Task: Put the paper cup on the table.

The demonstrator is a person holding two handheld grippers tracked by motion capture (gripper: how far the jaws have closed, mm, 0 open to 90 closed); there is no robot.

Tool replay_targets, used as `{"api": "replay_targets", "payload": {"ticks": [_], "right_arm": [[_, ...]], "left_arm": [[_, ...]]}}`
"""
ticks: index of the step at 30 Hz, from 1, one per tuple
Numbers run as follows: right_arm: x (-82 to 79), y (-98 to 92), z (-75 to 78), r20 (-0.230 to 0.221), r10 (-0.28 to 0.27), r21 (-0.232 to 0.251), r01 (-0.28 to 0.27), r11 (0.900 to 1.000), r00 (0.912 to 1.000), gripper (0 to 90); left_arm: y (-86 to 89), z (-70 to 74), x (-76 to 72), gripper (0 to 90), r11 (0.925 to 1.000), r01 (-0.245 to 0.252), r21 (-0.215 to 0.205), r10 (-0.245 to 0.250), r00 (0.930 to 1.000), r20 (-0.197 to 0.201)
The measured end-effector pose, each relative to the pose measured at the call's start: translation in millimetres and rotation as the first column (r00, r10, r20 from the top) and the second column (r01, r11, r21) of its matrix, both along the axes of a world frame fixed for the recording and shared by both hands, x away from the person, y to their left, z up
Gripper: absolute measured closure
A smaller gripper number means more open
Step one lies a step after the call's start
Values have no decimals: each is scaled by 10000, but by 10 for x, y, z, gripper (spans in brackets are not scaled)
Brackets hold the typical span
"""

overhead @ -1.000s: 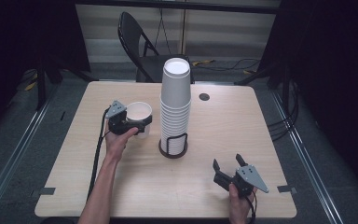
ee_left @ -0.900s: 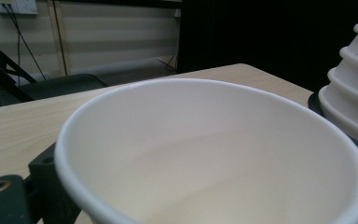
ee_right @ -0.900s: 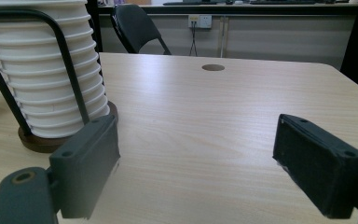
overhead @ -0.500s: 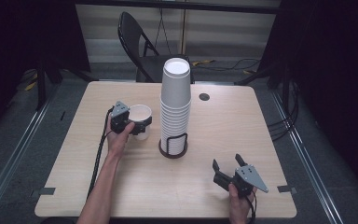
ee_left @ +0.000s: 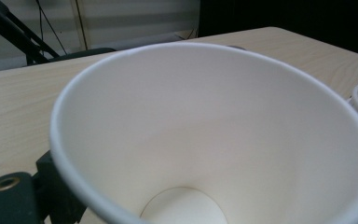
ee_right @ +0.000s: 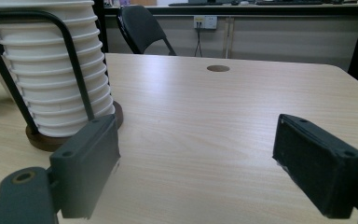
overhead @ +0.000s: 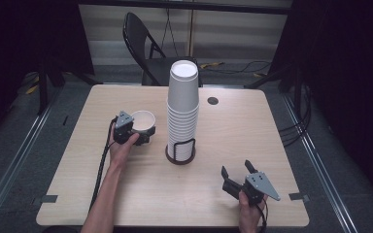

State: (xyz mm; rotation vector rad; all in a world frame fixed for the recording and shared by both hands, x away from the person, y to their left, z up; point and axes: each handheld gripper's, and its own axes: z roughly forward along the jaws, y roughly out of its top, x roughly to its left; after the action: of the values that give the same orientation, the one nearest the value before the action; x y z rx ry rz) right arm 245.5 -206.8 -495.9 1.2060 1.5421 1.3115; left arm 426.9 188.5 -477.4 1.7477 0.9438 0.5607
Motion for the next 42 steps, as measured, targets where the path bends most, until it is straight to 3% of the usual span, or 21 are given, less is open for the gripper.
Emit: {"api": "replay_targets", "payload": {"ticks": [7,10,13,16,18,22,27,30,31,35,38,42], "right_arm": [[-9,-7,-1,66,0,23,0,10000,10000,136],[-8,-7,-1,78,16,10,-16,10000,10000,136],[-12,-8,-2,93,57,49,-57,10000,9999,136],[-9,-8,-2,88,52,44,-52,10000,9999,136],[-8,-8,-1,81,33,14,-33,10000,10000,136],[-2,-3,0,6,95,-34,-95,9999,10000,135],[-3,-7,0,13,121,5,-121,9999,9999,135],[-7,-10,0,40,150,38,-150,9999,9999,135],[-6,-12,-1,42,154,47,-154,9999,9999,135],[-7,-11,-1,69,179,34,-179,9998,9998,135],[-13,-14,-3,96,138,107,-139,9998,9999,135],[-12,-12,-1,92,178,39,-179,9998,9998,135]], "left_arm": [[11,-33,-19,120,9997,-56,226,67,9987,-510],[5,-76,-23,139,9978,-53,658,97,9977,-666],[22,-113,-35,148,9987,-91,505,133,9963,-848],[22,-79,-70,155,9951,-329,937,424,9941,-1002],[14,-56,-98,151,9899,-371,1372,493,9950,-864],[26,-119,-77,157,9915,-282,1274,432,9923,-1161],[49,-144,-84,157,9909,-199,1333,367,9915,-1245],[74,-176,-90,157,9946,-200,1019,357,9872,-1552],[81,-175,-96,157,9938,-163,1104,339,9866,-1598],[88,-168,-148,157,9923,-234,1213,422,9870,-1550],[119,-175,-208,157,9942,-342,1017,506,9852,-1636],[158,-132,-287,157,9945,-462,938,593,9881,-1419]]}}
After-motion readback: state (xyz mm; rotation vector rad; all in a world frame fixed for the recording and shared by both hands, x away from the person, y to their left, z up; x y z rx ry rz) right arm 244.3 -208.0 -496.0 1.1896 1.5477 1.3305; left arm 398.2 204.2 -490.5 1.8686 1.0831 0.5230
